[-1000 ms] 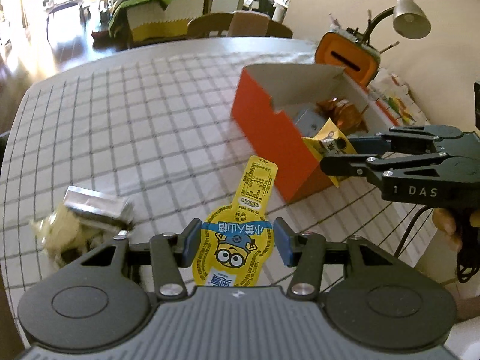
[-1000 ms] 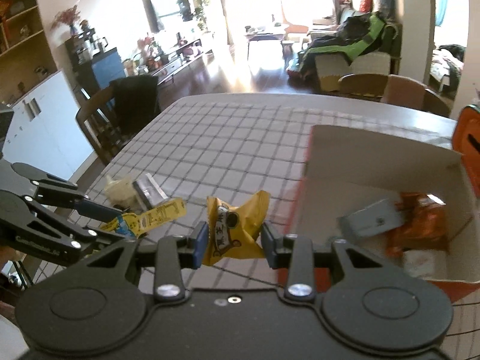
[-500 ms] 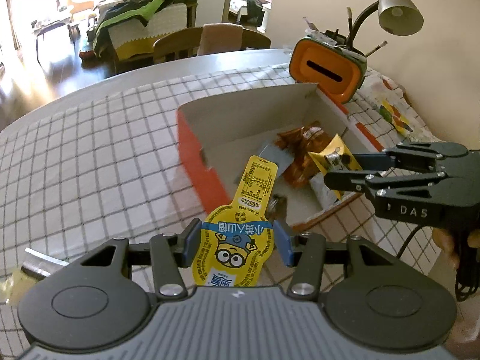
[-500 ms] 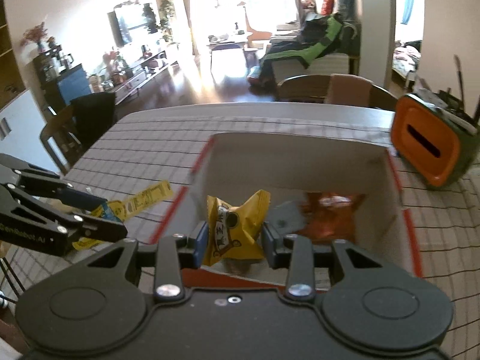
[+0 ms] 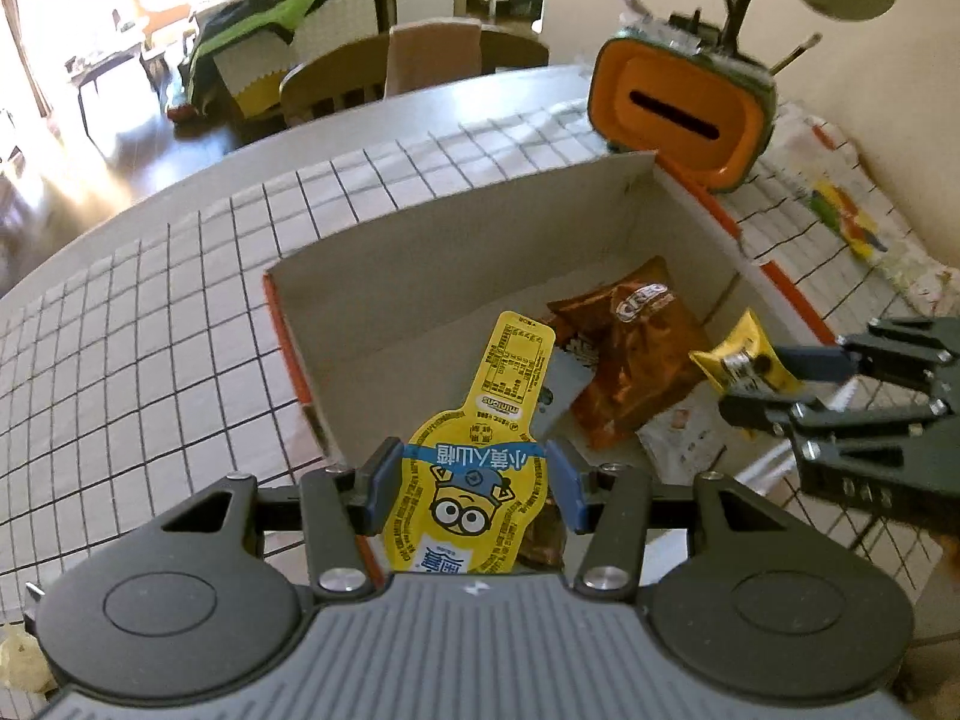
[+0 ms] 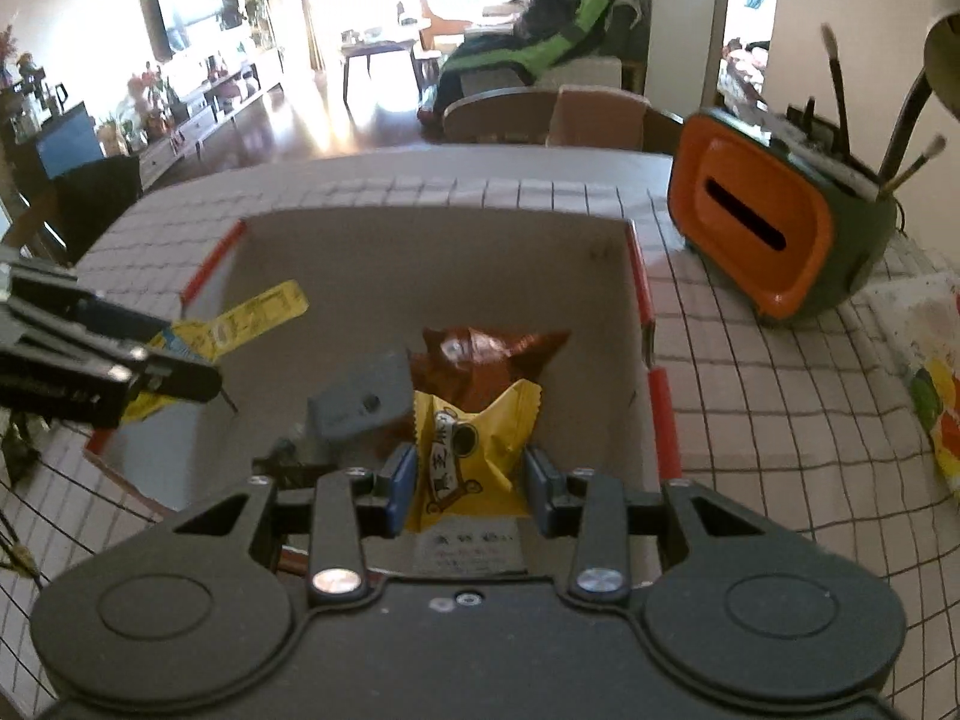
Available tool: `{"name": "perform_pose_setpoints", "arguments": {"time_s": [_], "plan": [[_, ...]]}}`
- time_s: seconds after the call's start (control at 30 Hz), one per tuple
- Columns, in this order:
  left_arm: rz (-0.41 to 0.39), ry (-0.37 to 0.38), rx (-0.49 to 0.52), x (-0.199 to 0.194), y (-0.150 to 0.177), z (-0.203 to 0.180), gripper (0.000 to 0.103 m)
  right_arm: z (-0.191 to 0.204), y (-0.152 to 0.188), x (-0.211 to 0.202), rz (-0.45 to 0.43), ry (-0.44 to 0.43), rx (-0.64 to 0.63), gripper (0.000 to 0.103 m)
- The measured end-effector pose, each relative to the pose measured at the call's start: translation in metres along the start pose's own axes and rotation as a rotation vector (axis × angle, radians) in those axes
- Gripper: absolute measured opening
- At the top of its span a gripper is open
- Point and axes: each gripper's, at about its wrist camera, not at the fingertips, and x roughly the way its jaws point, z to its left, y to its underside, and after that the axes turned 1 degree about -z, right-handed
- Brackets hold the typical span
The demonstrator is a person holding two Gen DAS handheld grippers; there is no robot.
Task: Organize snacks
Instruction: 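Lower the jelly cup and yellow packet into the box with both tools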
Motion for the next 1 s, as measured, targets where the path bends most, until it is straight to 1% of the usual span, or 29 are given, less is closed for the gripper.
{"name": "perform_pose_setpoints", "arguments": {"time_s": [0.13,0.27,0.5,0.63,0.77,0.87,0.9,1.0], "plan": [[0.051,-0.017,0.012,0.020,-0.006,-0.006,0.051,-0.003,0.002,0.008,0.045,-0.007,-0.021,0.037],[0.104,-0.018,0.019,0.037,-0.010,-0.010,0.051,-0.003,0.004,0.015,0.081,-0.011,-0.038,0.037],[0.171,-0.026,0.015,0.054,-0.008,-0.017,0.051,-0.009,0.003,0.025,0.113,-0.031,-0.018,0.038],[0.174,-0.023,0.020,0.055,-0.006,-0.020,0.052,-0.013,0.003,0.024,0.118,-0.051,-0.001,0.038],[0.163,-0.027,0.024,0.053,-0.003,-0.023,0.052,-0.014,0.004,0.022,0.119,-0.054,0.006,0.041],[0.145,-0.022,0.032,0.047,-0.001,-0.024,0.053,-0.015,0.004,0.019,0.112,-0.061,0.016,0.043],[0.139,-0.018,0.031,0.044,0.000,-0.023,0.055,-0.016,0.004,0.019,0.111,-0.064,0.019,0.043],[0.115,-0.007,0.021,0.035,0.000,-0.022,0.056,-0.016,0.004,0.016,0.109,-0.075,0.024,0.045]]}}
